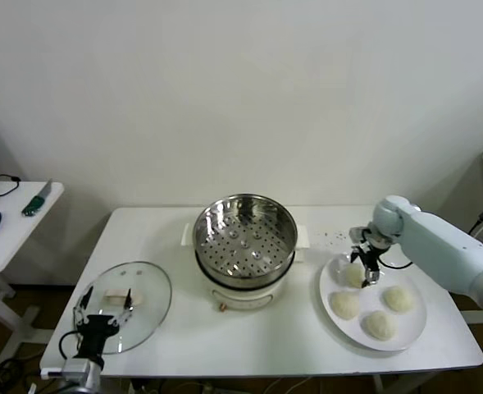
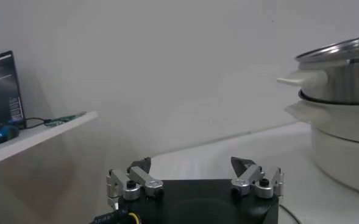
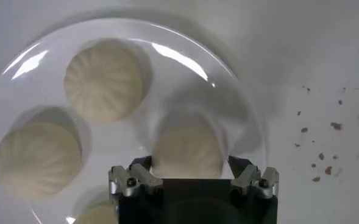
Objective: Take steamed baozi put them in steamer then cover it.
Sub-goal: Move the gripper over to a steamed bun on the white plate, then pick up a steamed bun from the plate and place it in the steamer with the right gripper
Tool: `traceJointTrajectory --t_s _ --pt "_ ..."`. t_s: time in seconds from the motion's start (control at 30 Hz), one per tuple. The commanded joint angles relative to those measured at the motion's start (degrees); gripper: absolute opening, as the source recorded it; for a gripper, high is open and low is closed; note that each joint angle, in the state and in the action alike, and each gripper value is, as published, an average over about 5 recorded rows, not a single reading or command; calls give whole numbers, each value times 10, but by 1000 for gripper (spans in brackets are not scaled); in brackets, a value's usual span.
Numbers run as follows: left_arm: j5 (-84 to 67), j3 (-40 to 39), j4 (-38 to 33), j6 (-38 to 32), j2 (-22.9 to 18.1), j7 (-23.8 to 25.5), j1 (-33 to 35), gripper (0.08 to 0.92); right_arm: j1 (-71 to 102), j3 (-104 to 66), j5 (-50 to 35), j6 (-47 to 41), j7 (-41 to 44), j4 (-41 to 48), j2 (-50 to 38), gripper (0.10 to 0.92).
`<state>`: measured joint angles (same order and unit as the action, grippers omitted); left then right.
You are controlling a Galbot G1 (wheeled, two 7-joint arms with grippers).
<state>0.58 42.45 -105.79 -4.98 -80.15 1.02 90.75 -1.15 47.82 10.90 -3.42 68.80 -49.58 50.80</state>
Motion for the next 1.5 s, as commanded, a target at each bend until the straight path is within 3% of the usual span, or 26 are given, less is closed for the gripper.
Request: traceJointTrajectory --t_s 0.03,0.43,0.8,1.13,1.5 --pt "0 0 0 0 1 0 0 823 -8 13 6 4 2 15 14 733" --pt "-1 0 -4 0 0 -1 5 823 -40 32 -11 20 3 -6 -2 687" --pt "-1 -3 -12 4 1 1 16 823 -300 226 -51 144 30 -102 4 687" --pt "-1 -7 -9 6 -2 -1 22 823 -387 261 -27 265 24 -107 112 695" --pt "-8 -11 -13 13 5 -3 24 823 -352 238 1 327 13 -63 269 696"
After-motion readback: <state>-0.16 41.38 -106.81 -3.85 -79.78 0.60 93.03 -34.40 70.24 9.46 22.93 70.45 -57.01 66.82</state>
